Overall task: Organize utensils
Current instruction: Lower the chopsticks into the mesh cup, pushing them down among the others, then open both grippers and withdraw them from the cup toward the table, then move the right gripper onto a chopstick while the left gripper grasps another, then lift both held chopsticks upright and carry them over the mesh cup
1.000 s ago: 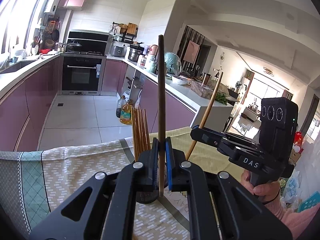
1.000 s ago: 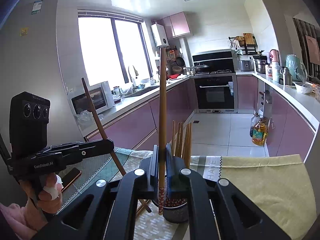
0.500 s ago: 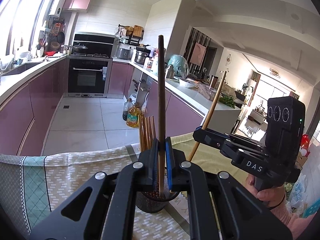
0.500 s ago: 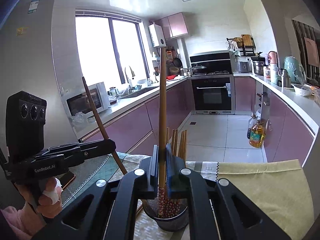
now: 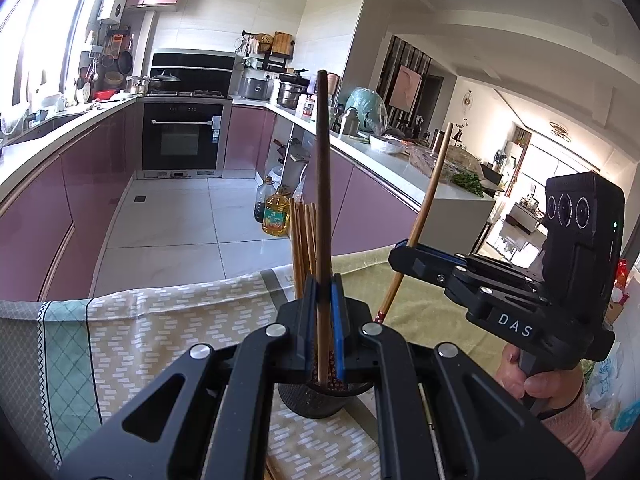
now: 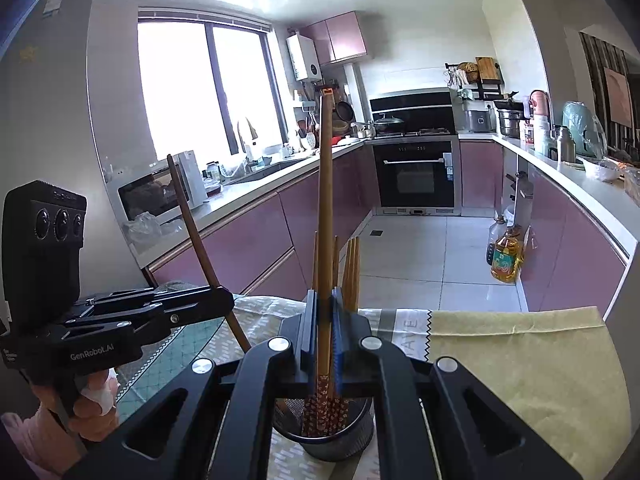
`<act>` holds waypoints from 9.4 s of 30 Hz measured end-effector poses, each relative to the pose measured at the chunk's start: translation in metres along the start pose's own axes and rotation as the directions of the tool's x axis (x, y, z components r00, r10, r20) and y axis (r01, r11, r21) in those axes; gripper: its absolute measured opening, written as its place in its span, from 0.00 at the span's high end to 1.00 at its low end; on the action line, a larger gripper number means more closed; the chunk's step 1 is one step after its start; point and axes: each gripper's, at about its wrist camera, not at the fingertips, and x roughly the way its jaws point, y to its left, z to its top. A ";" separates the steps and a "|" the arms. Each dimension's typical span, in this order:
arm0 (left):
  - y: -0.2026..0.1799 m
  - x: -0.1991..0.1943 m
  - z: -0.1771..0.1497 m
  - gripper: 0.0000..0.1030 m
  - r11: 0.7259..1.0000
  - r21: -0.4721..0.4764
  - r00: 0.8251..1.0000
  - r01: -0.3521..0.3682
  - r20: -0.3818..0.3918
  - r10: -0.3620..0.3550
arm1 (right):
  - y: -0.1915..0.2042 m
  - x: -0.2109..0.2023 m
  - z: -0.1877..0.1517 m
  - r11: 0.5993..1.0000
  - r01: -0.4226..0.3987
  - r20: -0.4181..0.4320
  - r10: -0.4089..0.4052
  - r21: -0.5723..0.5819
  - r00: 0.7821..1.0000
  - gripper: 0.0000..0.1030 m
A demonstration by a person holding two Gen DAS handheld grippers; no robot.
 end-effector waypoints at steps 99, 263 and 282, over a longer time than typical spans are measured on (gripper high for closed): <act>0.041 0.009 -0.068 0.58 0.988 0.041 0.984 -0.151 -0.090 0.155 | -0.004 -0.018 -0.040 0.996 -0.087 -0.060 0.087 0.011 0.994 0.65; 0.034 -0.010 -0.116 0.93 0.991 -0.128 0.981 -0.021 -0.195 -0.004 | 0.033 -0.006 -0.094 0.983 -0.183 -0.205 0.185 0.027 0.961 0.95; 0.026 -0.026 -0.100 0.93 0.992 -0.123 0.991 0.026 -0.127 -0.041 | 0.022 -0.043 -0.070 0.985 -0.171 -0.080 0.172 0.023 0.982 0.95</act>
